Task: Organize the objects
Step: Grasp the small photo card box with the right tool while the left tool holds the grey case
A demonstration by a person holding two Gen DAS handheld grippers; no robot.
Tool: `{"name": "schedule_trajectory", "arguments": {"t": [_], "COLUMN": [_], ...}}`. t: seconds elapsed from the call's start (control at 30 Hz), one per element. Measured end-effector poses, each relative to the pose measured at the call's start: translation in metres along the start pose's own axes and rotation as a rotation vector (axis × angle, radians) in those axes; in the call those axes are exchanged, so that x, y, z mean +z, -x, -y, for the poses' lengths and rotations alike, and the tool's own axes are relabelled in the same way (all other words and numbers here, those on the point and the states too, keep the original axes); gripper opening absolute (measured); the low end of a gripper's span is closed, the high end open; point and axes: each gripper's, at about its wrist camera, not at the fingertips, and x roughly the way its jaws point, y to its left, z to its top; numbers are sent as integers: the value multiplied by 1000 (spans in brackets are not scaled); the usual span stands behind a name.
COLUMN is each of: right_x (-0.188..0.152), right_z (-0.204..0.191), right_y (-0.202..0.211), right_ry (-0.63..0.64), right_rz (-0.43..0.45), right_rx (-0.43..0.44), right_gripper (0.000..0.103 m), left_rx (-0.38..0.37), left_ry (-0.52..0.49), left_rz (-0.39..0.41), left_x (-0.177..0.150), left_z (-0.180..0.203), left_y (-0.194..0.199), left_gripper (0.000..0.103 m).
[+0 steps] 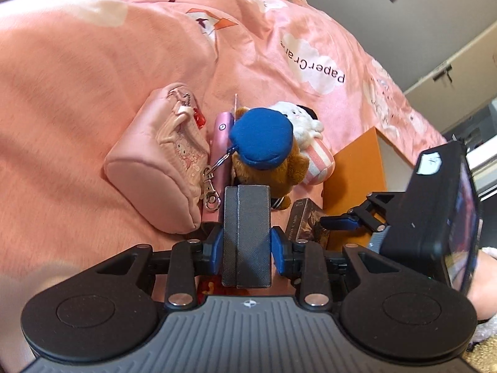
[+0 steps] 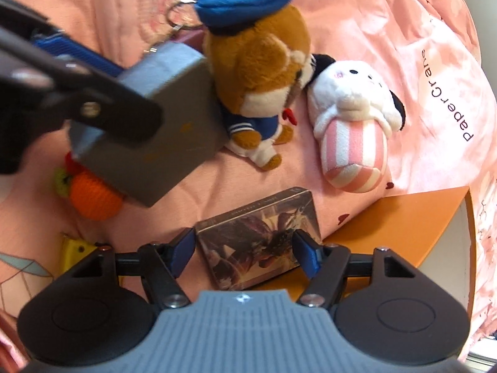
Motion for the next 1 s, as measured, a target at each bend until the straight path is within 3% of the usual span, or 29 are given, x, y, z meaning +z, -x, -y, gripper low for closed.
{"name": "schedule_trajectory", "arguments": {"t": [0.1,0.23,0.57,0.67,1.0], "right_x": [7,16,24,24,7], "right_z": [3,6,14,15,32], "right_y": [-2,-14,-40,-39,5], "right_ry": [-27,-97,-113,-124,-181], "right_rz": [-27,-76,-134,-111,64], "right_rx": [5,13,-32,-56,-61], "right_gripper": [73,82,83,76,38], "left_rx": [-23,-35,-39,-41,-37], "left_ry": [45,67,65,59,52], "left_rz": [3,2,-2,-1,-6], "left_x": [0,0,1,1,2], "left_z": [-8,-12,-14,-14,-13], "left_y": [1,-2,-2,-1,-3], "left_gripper": [37,37,37,37,37]}}
